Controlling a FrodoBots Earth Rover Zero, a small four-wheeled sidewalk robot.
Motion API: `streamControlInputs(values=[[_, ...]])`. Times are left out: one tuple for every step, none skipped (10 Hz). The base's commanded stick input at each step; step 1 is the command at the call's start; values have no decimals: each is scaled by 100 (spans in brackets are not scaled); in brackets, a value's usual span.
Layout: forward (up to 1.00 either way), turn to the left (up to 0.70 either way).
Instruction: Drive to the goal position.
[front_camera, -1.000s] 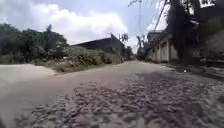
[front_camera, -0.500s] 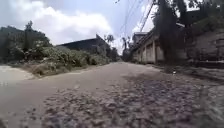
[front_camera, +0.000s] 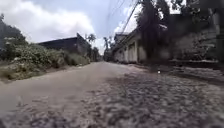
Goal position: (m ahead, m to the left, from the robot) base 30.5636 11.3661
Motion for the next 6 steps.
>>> streamControlInputs(values=[[100, -3], [100, -3], [100, -3], [100, -3], [100, -3], [100, -3]])
